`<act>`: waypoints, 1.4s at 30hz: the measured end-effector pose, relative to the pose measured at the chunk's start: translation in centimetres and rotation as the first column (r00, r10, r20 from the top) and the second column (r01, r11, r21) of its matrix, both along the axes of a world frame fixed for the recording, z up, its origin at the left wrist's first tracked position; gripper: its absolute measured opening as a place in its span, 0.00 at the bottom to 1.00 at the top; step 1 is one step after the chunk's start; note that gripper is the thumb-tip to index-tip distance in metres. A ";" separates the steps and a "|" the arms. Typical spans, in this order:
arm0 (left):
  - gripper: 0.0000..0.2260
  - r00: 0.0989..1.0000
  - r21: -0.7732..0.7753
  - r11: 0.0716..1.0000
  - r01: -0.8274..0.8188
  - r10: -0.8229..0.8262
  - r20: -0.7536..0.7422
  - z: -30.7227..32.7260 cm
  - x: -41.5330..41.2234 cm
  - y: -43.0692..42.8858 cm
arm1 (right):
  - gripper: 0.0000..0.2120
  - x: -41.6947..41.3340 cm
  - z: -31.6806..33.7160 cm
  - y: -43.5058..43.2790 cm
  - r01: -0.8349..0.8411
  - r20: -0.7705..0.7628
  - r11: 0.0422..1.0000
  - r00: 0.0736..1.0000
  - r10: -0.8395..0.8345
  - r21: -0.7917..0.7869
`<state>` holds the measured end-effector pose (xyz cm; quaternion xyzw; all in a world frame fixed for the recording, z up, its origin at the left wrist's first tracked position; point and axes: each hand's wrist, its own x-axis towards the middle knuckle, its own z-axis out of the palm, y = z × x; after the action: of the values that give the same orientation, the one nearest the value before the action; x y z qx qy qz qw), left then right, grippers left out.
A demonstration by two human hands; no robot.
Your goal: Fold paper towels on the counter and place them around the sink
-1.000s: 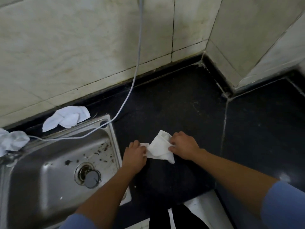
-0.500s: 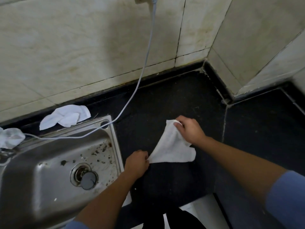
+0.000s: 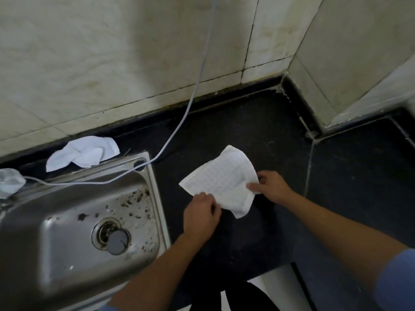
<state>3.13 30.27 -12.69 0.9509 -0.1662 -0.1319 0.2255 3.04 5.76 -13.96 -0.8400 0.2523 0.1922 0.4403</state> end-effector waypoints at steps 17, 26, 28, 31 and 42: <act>0.18 0.878 0.258 0.858 0.445 -0.474 0.062 -1.2 -2.6 2.2 | 0.18 -7.8 1.6 0.3 -0.617 -0.117 0.591 0.736 0.667 -0.520; 0.11 0.903 0.341 0.848 0.405 -0.429 -0.007 -1.9 -4.5 0.6 | 0.18 -9.9 -0.2 1.6 -0.621 -0.152 0.339 0.602 0.784 -0.707; 0.10 0.895 0.281 0.858 0.430 -0.447 -0.006 -2.1 -4.6 1.4 | 0.17 -10.7 -0.3 1.4 -0.623 -0.134 0.348 0.594 0.794 -0.700; 0.08 0.868 0.196 0.846 0.496 -0.489 -0.086 -1.9 -5.1 2.8 | 0.19 -12.2 -0.3 1.0 -0.688 -0.129 0.372 0.559 0.819 -0.623; 0.07 0.960 0.014 0.993 0.120 -0.112 -0.255 2.1 2.2 3.0 | 0.09 -6.2 3.2 -2.4 -0.406 0.009 0.833 0.897 0.442 -0.377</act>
<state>5.34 33.30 -10.59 0.9179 -0.1895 -0.2680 0.2230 -3.14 3.40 -10.74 -0.9500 0.0696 0.1944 0.2342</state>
